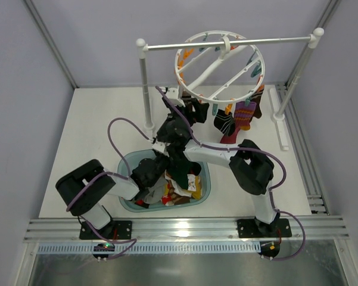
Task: Remove the socks clipped to the hanger
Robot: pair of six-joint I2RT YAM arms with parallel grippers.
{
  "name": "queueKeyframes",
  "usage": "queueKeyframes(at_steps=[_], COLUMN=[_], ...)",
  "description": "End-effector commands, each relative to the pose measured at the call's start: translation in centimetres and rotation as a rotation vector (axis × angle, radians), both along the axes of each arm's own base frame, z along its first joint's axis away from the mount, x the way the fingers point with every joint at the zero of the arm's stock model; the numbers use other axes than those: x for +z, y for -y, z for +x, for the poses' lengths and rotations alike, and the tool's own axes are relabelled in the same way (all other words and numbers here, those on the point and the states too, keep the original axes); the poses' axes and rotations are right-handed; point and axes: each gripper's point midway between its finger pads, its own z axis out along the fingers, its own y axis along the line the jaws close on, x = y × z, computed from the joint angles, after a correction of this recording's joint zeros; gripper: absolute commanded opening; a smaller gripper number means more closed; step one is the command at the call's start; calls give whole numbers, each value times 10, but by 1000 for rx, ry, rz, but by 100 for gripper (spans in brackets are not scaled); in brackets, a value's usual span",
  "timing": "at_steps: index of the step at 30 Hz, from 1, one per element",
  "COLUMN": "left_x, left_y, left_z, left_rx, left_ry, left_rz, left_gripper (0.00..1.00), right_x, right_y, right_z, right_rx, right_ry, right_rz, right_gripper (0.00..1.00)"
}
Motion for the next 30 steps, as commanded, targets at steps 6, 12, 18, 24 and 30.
queueKeyframes(at_steps=[6,12,18,24,30], left_x=[107,118,126,138,149], left_y=[-27,-18,-19,-37,-35], left_z=[-9,-14,-33,-48,-72], left_rx=[61,5,-67,12,89], left_ry=[235,156,84,34,19], left_rz=[-256,-144,-58,3,121], left_gripper=[0,0,0,0,0], right_x=[12,-3,-21,-22,-22], right_y=[3,8,-16,-1,2], right_z=[-48,-74,-72,-83,-82], right_rx=[84,154,347,614,724], right_ry=[159,155,163,81,28], right_rz=[279,286,350,460,505], right_gripper=[100,100,100,100,100])
